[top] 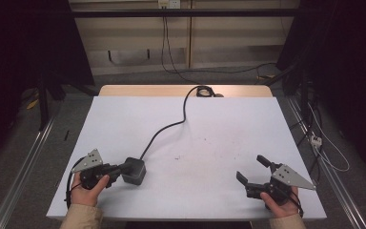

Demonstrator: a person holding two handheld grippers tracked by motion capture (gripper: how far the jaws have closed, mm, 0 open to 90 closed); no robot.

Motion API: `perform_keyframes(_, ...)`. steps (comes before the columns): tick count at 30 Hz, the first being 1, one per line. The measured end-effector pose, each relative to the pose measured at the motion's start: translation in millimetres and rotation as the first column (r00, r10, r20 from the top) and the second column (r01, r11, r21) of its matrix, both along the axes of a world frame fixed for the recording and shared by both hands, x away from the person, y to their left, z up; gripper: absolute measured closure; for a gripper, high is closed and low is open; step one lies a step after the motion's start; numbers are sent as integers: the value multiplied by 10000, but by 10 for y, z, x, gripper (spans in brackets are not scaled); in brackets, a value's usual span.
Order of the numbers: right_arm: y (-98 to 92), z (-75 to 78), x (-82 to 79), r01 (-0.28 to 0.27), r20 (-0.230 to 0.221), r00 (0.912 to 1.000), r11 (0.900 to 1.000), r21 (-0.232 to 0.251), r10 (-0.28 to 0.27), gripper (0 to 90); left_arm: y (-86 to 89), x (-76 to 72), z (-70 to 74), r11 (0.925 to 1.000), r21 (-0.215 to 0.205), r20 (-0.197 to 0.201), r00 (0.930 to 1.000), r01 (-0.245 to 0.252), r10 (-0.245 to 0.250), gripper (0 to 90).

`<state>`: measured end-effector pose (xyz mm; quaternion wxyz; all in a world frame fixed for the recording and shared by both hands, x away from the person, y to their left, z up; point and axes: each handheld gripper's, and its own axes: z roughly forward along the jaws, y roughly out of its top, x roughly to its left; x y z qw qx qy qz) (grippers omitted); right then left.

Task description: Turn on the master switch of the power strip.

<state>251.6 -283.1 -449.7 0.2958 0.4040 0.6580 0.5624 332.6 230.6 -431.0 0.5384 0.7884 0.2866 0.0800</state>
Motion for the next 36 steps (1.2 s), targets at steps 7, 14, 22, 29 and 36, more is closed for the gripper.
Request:
perform_keyframes(7, -4, 3, -2, 12, 29, 10000, 10000, 0, -12, 36, 5, -7, -6, 10000, 39, 36, 10000, 6, -6, 900)
perform_keyframes(14, -7, 6, -6, 29, 49, 10000, 10000, 22, -30, 36, 21, -33, -3, 10000, 28, 32, 10000, -23, 23, 900)
perform_keyframes(22, -6, 5, -6, 37, 48, 10000, 10000, 24, -38, 36, 5, -41, -8, 9999, 86, 34, 10000, 89, -89, 900)
perform_keyframes(29, -6, 6, -8, 50, 50, 10000, 10000, 25, -50, 35, 7, -40, -16, 10000, 70, -55, 10000, 68, -68, 900)
perform_keyframes(36, -5, 4, -10, 71, 41, 10000, 10000, 32, -71, 35, 10, -36, -22, 9999, 78, -55, 9999, 88, -88, 900)
